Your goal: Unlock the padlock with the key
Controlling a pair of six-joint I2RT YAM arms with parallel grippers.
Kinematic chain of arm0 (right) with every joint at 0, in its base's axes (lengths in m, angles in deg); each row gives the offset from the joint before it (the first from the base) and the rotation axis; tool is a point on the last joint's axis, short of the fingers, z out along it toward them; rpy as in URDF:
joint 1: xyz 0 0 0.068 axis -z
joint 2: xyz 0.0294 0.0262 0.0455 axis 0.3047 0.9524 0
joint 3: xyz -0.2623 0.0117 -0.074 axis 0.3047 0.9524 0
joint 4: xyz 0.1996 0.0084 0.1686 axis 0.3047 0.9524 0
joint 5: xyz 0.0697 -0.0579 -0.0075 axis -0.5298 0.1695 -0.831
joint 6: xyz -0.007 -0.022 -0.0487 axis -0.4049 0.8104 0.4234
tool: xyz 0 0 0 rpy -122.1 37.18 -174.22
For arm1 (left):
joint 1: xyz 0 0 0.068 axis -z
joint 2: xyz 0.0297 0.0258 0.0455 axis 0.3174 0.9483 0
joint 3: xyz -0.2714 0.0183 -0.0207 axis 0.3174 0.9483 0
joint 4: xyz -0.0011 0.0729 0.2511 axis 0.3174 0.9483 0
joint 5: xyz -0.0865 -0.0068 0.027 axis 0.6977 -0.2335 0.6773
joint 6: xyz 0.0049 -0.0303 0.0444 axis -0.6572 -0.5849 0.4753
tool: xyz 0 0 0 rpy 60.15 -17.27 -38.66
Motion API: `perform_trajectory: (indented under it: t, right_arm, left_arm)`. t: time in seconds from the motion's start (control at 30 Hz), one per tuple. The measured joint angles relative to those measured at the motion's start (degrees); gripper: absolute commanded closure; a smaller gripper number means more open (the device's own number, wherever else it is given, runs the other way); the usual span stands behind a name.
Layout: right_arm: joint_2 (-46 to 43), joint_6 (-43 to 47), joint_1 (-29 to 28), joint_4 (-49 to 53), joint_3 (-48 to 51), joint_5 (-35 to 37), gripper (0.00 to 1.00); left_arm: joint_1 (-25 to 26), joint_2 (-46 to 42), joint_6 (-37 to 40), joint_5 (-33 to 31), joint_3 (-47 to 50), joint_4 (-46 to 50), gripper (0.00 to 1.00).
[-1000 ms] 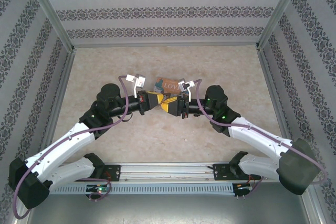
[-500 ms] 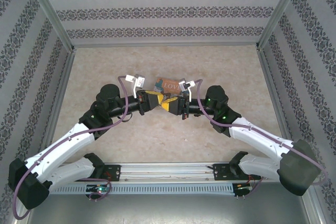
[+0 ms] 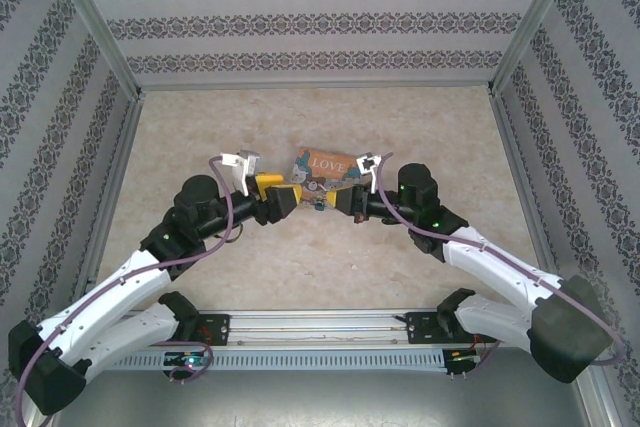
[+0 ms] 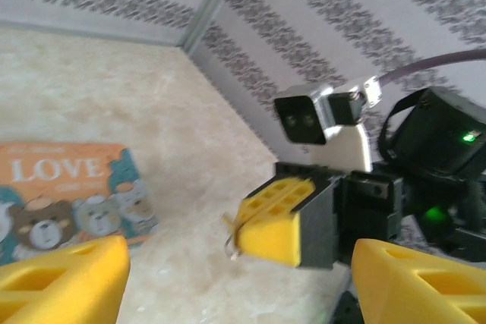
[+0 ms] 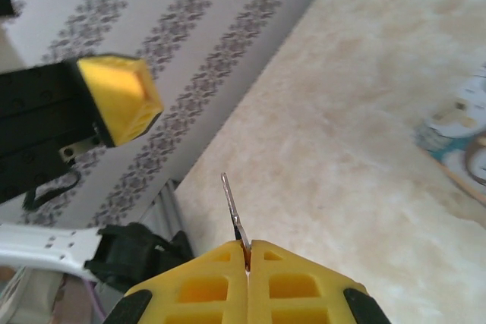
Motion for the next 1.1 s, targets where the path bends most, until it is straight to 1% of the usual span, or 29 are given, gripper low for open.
perform_trajectory:
  t: [0.1, 0.23, 0.5, 0.83, 1.1]
  right_arm:
    - [2.62, -0.87, 2.75, 0.55, 0.74, 0.26, 1.0]
    - [8.33, -2.6, 6.29, 0.48, 0.76, -0.92, 1.0]
    - [19.5, -4.24, 10.27, 0.0, -2.45, -3.08, 1.0]
    - [26.95, -3.89, 12.59, -1.29, -6.69, -3.3, 1.0]
    - [28.33, -0.5, 13.55, 0.87, -6.93, -2.69, 1.0]
  left_arm:
    - [0.0, 0.48, 0.87, -2.91, 3.23, 0.39, 0.1]
    - [0.0, 3.8, 1.51, -4.98, 6.75, 0.33, 0.08]
    - [0.0, 12.83, 1.81, -4.83, 8.59, -2.29, 0.09]
    - [-0.02, 24.61, 3.61, -2.71, 8.55, -8.26, 0.13]
    - [-0.02, 33.55, 3.39, -0.42, 8.46, -15.26, 0.19]
